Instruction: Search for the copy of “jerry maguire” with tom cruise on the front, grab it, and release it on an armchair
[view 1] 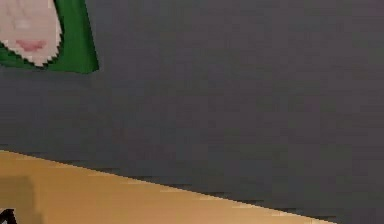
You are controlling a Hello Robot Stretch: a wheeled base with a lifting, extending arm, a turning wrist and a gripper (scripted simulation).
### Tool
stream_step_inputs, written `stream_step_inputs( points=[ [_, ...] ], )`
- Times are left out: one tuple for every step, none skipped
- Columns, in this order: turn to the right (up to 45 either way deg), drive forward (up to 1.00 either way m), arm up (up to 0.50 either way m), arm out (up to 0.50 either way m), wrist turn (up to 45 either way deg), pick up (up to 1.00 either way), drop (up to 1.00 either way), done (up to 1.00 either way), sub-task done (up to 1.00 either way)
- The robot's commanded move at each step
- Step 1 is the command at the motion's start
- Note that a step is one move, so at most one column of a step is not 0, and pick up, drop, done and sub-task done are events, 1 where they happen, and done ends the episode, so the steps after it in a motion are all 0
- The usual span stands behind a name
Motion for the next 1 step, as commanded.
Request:
stream_step_inputs(
  points=[
    [0.0,0.15,0.00,0.00,0.0,0.00,0.00,0.00,0.00]
  ],
)
